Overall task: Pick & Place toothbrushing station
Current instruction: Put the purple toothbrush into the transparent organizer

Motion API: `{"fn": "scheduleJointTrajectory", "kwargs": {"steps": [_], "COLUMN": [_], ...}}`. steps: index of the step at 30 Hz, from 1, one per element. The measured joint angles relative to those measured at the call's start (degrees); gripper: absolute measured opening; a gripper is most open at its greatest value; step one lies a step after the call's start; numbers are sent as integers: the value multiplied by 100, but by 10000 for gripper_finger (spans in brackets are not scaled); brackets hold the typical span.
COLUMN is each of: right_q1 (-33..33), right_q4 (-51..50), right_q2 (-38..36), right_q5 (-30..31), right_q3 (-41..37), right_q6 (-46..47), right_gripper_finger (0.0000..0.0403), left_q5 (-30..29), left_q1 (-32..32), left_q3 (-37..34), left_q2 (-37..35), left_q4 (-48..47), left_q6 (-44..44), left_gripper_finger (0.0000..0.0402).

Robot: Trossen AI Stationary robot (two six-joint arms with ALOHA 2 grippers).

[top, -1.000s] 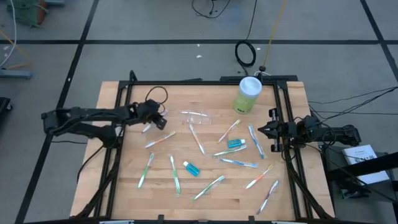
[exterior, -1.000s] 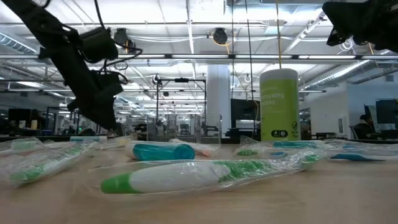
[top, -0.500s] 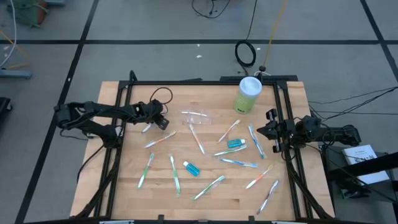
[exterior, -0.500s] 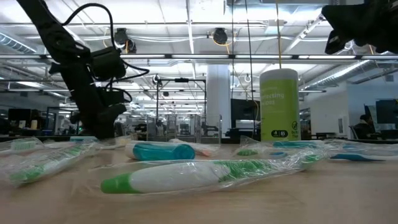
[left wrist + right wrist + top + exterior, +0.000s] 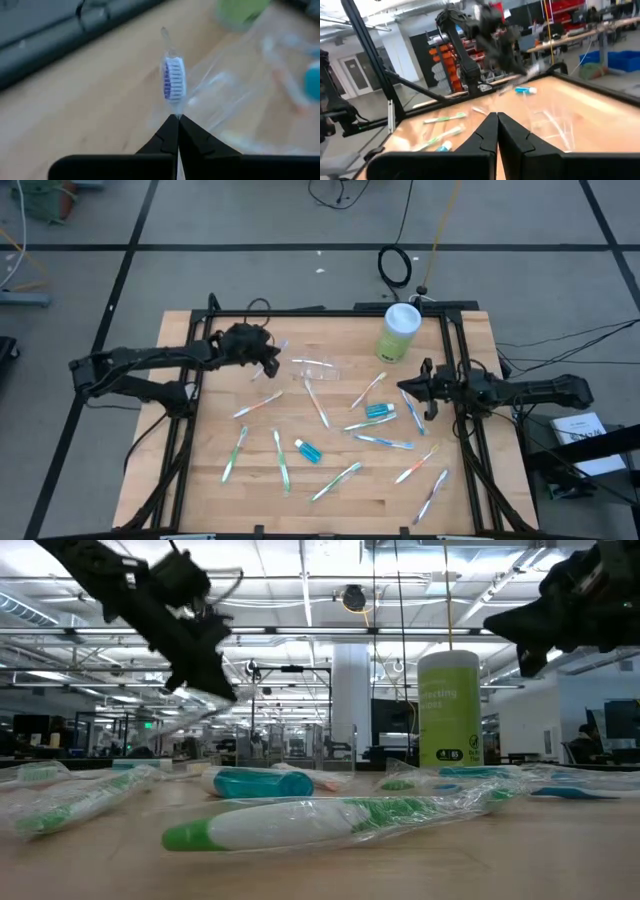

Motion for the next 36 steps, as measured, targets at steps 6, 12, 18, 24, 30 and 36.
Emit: {"fn": "scheduleJointTrajectory", "kwargs": {"steps": [6,12,18,24,30,36], "right_q1": [3,270,469,487,487,487], "right_q4": [1466,3192,4069,4052,4063,4080], "right_q2": [1278,2767,4092,4942,5150,5135], "right_q5": [-27,-26,-28,-26,-26,-26], "right_q3": [0,0,441,982,1086,1088], "right_q6": [91,1,-533,-546,-534,-535], "right_gripper_finger": [0,0,0,0,0,0], "left_q5": [-458,-243,-268,-1034,-1563,-1654], "left_q1": [-236,-480,-719,-792,-865,-952], "left_q3": [155,157,157,157,157,157], "left_q2": [-656,-678,80,1027,1722,2078], "left_q4": [948,2247,3184,3544,4020,4206], "left_q6": [419,646,675,402,399,206], "left_gripper_finger": [3,4,4,3,2,2]}}
